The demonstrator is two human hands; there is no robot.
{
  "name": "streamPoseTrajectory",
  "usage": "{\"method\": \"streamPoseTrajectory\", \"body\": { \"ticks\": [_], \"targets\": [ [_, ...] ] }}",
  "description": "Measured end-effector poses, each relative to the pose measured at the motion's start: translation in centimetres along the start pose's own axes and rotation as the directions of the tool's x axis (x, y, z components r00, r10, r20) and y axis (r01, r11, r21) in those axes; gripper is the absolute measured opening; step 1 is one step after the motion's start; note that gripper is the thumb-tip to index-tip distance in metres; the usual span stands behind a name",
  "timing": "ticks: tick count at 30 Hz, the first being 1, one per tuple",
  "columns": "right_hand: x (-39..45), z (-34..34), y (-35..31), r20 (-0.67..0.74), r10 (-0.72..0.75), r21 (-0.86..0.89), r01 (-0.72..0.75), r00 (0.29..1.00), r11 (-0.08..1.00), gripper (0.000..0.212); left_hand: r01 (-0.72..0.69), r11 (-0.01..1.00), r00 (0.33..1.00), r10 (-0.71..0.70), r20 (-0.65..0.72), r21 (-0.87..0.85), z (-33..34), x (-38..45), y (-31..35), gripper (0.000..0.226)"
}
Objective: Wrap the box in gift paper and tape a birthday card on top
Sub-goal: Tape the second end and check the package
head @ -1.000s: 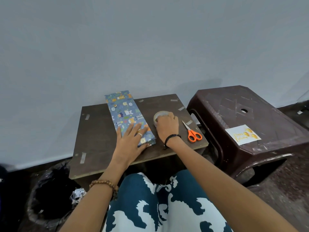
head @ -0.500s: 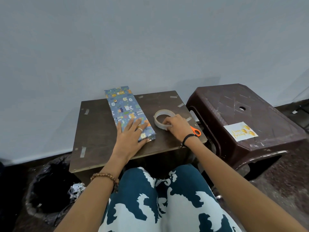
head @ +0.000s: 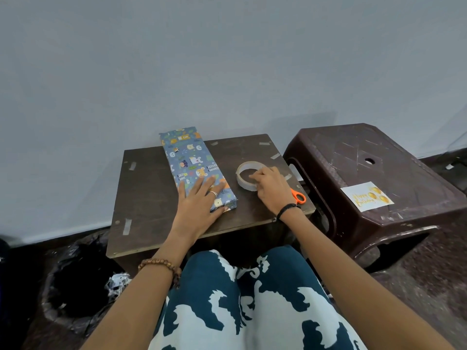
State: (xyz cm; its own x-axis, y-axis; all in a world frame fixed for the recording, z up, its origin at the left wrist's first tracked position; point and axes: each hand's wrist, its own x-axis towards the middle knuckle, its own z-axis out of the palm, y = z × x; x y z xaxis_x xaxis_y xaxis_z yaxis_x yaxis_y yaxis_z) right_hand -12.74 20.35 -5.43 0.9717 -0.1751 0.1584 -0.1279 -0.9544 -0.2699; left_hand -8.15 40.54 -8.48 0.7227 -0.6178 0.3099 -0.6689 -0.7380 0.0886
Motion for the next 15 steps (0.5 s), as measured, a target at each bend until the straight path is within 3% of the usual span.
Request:
{"method": "streamPoseTrajectory", "body": {
  "ticks": [5,8,12,15],
  "targets": [
    [1.2,0.4,-1.9,-0.1,0.068,0.051,-0.063,0.993,0.997,0.034,-0.012,1.0,1.0,0.012,-0.02,0.024,0.0,0.0,0.0,0.058],
    [2.3,1.3,-2.8,-0.082,0.119,0.043,-0.116,0.99,0.992,0.034,-0.009,0.999,1.0,0.009,-0.011,0.031,0.1,0.1,0.0,0.058],
    [2.5,1.6,-3.1,-0.122,0.132,-0.009,-0.134,0.984,0.991,0.017,-0.019,0.999,1.0,0.019,-0.007,0.048,0.0,0.2,0.1,0.059],
    [2.2,1.3,-2.5,-0.12,0.11,-0.039,-0.115,0.987,0.993,0.03,-0.022,0.999,0.999,0.023,-0.023,0.047,0.0,0.2,-0.1,0.058]
  ]
}}
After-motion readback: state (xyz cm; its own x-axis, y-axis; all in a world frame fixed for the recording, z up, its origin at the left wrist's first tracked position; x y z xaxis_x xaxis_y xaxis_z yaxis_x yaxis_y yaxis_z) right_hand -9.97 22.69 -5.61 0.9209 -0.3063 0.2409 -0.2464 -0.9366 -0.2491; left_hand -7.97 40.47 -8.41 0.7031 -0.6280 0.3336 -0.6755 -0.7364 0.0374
